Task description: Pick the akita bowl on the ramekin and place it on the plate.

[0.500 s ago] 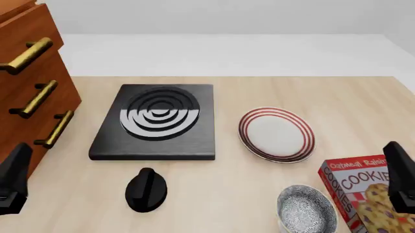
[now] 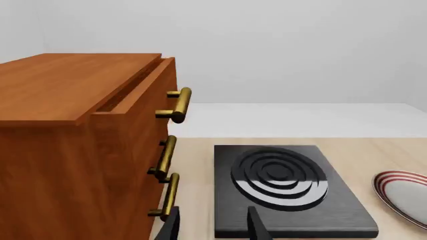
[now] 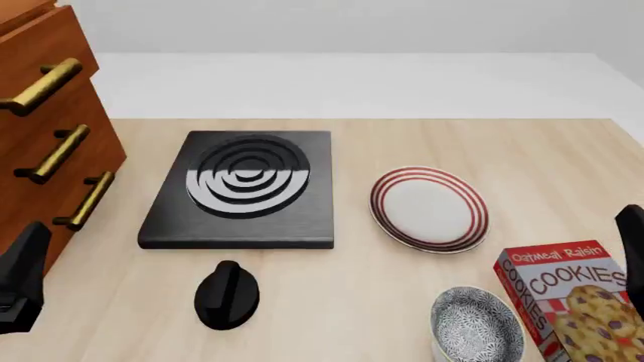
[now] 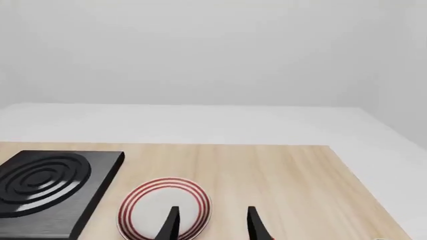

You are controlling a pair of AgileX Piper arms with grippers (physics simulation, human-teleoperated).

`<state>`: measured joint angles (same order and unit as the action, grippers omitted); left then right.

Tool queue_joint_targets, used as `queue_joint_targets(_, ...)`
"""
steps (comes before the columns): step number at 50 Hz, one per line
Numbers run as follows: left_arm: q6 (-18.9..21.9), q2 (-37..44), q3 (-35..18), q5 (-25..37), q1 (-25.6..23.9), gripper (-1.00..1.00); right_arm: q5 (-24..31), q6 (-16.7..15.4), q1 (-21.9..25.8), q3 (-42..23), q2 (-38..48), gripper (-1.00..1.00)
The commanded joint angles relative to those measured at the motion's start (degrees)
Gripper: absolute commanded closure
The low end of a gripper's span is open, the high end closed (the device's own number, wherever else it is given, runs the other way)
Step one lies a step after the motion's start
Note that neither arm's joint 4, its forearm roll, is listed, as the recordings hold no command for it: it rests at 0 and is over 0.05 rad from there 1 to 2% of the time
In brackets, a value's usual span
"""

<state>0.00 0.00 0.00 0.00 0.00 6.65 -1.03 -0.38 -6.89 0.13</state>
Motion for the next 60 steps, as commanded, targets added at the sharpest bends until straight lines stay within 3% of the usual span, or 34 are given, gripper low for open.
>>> queue_joint_targets(1,0.0,0.0,0.0,0.0,0.0,-1.0,8.44,-0.11,0.75,-8.1,-0.06,-1.0)
queue_joint_targets(7,0.0,0.0,0.0,0.0,0.0,-1.0,10.25,-1.53,1.19,-10.21,3.14,-1.0)
queue_joint_targets(11,0.0,0.0,0.0,0.0,0.0,-1.0,11.44,1.57,0.93,-11.86,4.17,-1.0)
queue_joint_targets(14,0.0,0.0,0.0,0.0,0.0,-1.0,16.16,-0.53,3.4,-14.98,4.88,-1.0)
queue_joint_targets(19,0.0,0.0,0.0,0.0,0.0,-1.0,22.71,-0.81,7.73,-20.22,6.5,-1.0)
queue_joint_targets(24,0.0,0.0,0.0,0.0,0.0,-1.0,27.85,-4.43,10.45,-23.25,8.51,-1.0)
queue_joint_targets(30,0.0,0.0,0.0,0.0,0.0,-1.0,33.32,-5.05,13.33,-26.21,9.1,-1.0)
queue_joint_targets(37,0.0,0.0,0.0,0.0,0.0,-1.0,37.67,-8.15,19.43,-29.93,14.45,-1.0)
queue_joint_targets(40,0.0,0.0,0.0,0.0,0.0,-1.0,38.7,-7.55,21.04,-32.23,16.61,-1.0)
queue_joint_targets(43,0.0,0.0,0.0,0.0,0.0,-1.0,39.38,-9.63,26.74,-31.2,20.36,-1.0)
queue_joint_targets(44,0.0,0.0,0.0,0.0,0.0,-1.0,39.98,-7.88,29.75,-31.53,22.27,-1.0)
queue_joint_targets(47,0.0,0.0,0.0,0.0,0.0,-1.0,41.29,-7.71,32.53,-31.67,24.58,-1.0)
queue_joint_targets(52,0.0,0.0,0.0,0.0,0.0,-1.0,45.01,-9.19,34.36,-34.5,27.33,-1.0)
queue_joint_targets(60,0.0,0.0,0.0,0.0,0.0,-1.0,48.33,-9.52,36.55,-33.2,28.55,-1.0)
